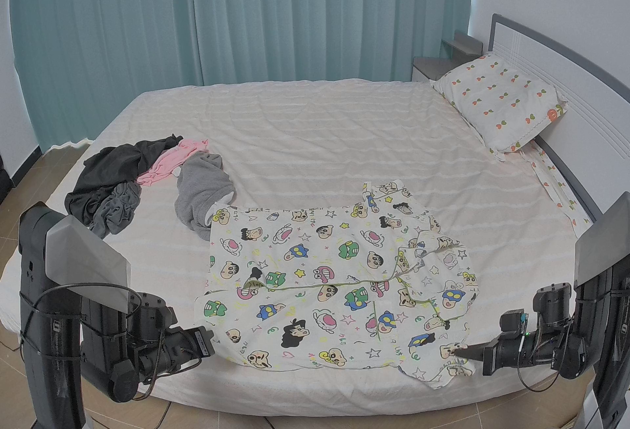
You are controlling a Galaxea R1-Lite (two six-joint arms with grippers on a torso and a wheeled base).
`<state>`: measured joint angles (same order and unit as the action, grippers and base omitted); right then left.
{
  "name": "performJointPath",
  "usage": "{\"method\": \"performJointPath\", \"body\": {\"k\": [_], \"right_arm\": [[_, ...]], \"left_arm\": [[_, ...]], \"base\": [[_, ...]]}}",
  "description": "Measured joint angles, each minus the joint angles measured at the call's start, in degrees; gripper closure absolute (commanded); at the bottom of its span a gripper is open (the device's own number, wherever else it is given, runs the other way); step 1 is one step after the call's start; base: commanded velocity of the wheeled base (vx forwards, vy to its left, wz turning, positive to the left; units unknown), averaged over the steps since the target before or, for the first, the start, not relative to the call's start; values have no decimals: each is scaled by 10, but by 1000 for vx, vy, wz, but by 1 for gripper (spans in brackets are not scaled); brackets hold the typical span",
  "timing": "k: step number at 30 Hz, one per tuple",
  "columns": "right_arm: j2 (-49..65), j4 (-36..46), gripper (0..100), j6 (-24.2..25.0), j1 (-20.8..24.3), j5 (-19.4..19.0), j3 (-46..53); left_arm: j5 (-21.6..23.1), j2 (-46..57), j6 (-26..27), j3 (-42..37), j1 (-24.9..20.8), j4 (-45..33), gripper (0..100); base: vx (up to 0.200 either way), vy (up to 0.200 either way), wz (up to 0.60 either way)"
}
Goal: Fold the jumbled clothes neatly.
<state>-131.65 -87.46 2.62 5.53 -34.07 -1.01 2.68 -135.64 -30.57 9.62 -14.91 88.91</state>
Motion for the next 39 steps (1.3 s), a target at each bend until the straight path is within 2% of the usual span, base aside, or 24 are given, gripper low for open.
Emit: {"method": "performJointPath", "body": {"k": [3,7,11,17,29,35,39], "right_arm": [[8,-13,100,25,-2,0,0],[18,-14,100,30,-3,2,-9],[26,-15,100,35,-5,5,-24],[34,-15,100,52,-5,24,-64],[6,-13,100,85,-10,60,-170],[-10,15,100,96,-11,97,-229],[-16,52,100,102,-11,103,-261]], "left_arm": [[-21,9,-2,19,-1,0,100],[-28,24,-2,36,0,0,100],[-36,42,-1,55,1,-35,100],[-41,60,0,104,1,-112,100],[-39,67,-5,241,22,-315,100],[-42,67,-28,305,26,-403,100],[-42,67,-48,353,28,-465,100]], "base": [[0,0,0],[0,0,0],[0,0,0],[0,0,0],[0,0,0],[0,0,0],[0,0,0]]}}
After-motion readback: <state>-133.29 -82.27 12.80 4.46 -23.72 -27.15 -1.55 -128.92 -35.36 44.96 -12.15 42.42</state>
